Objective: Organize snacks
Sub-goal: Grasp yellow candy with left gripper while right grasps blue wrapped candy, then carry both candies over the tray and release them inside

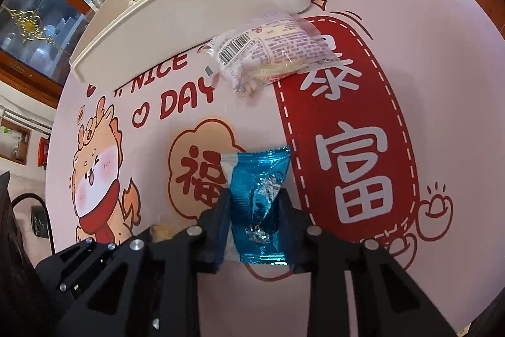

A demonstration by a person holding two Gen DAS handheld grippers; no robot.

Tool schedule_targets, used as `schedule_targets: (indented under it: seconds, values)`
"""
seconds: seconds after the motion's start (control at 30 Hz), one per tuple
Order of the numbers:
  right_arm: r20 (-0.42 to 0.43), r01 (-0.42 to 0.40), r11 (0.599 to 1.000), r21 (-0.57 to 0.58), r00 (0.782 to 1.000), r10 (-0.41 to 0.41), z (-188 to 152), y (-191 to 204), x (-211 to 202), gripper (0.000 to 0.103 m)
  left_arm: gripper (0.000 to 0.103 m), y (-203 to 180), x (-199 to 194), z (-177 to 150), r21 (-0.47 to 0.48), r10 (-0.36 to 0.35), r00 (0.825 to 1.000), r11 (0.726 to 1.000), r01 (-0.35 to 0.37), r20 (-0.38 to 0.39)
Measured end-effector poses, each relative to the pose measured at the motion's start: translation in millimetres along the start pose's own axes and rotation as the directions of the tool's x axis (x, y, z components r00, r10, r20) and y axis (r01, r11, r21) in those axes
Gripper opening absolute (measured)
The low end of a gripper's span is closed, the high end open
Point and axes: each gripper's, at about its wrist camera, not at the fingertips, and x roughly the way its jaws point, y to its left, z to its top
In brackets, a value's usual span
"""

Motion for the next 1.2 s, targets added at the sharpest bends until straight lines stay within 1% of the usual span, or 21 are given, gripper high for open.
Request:
schedule_targets:
  seconds: [0.1,0.23,0.33,0.4,0.47,0.57,0.67,0.7,0.8,0.83,0.93,0.97,1.03,1.1,1.13,1.2]
  values:
    - [0.004,-0.017,1.000,-0.002,1.000,0.017,-4,-3,-5,0.027,0.024,10,-7,0,-0.013,0.002,1.000,1.000,-0.002,0.006]
    - [0.015,-0.039,0.999,-0.013,0.999,0.039,-9,-3,-17,0.026,0.024,21,-30,7,-0.021,0.017,0.999,1.000,-0.016,0.045]
    - [0.029,-0.059,0.998,-0.021,0.998,0.059,-5,1,-32,0.026,0.024,29,-50,24,-0.033,0.036,0.996,0.999,-0.033,0.082]
    - [0.062,-0.078,0.996,-0.037,0.995,0.080,5,6,-46,0.026,0.024,38,-66,41,-0.043,0.051,0.992,0.998,-0.046,0.119]
    - [0.103,-0.094,0.994,-0.057,0.990,0.099,18,14,-63,0.026,0.024,48,-86,65,-0.056,0.060,0.985,0.997,-0.052,0.164]
    - [0.167,-0.107,0.990,-0.091,0.979,0.121,40,26,-88,0.026,0.024,47,-103,103,-0.065,0.092,0.970,0.995,-0.079,0.225]
    - [0.237,-0.119,0.984,-0.131,0.960,0.148,71,37,-117,0.026,0.024,56,-127,140,-0.066,0.127,0.946,0.991,-0.113,0.297]
    - [0.258,-0.120,0.982,-0.145,0.954,0.155,81,42,-125,0.026,0.024,59,-137,155,-0.067,0.153,0.937,0.988,-0.138,0.316]
    - [0.324,-0.123,0.977,-0.175,0.930,0.175,115,54,-152,0.026,0.024,67,-149,192,-0.083,0.191,0.922,0.981,-0.173,0.336]
    - [0.351,-0.121,0.975,-0.186,0.919,0.181,129,59,-162,0.026,0.024,71,-154,205,-0.095,0.200,0.918,0.979,-0.178,0.342]
    - [0.418,-0.095,0.974,-0.206,0.891,0.176,159,72,-181,0.026,0.024,79,-160,234,-0.119,0.222,0.908,0.974,-0.192,0.356]
    - [0.430,-0.089,0.974,-0.207,0.886,0.172,166,76,-182,0.026,0.024,83,-161,245,-0.130,0.232,0.905,0.972,-0.197,0.358]
    - [0.446,-0.089,0.975,-0.204,0.878,0.173,184,80,-186,0.026,0.024,90,-161,258,-0.154,0.237,0.904,0.969,-0.194,0.356]
    - [0.449,-0.090,0.975,-0.202,0.877,0.173,199,82,-182,0.026,0.024,100,-156,270,-0.183,0.248,0.905,0.964,-0.194,0.346]
    - [0.447,-0.089,0.977,-0.195,0.879,0.169,205,82,-177,0.026,0.025,104,-152,274,-0.195,0.254,0.906,0.961,-0.197,0.339]
    - [0.423,-0.090,0.978,-0.187,0.892,0.163,218,82,-164,0.027,0.033,113,-140,282,-0.225,0.275,0.908,0.951,-0.210,0.316]
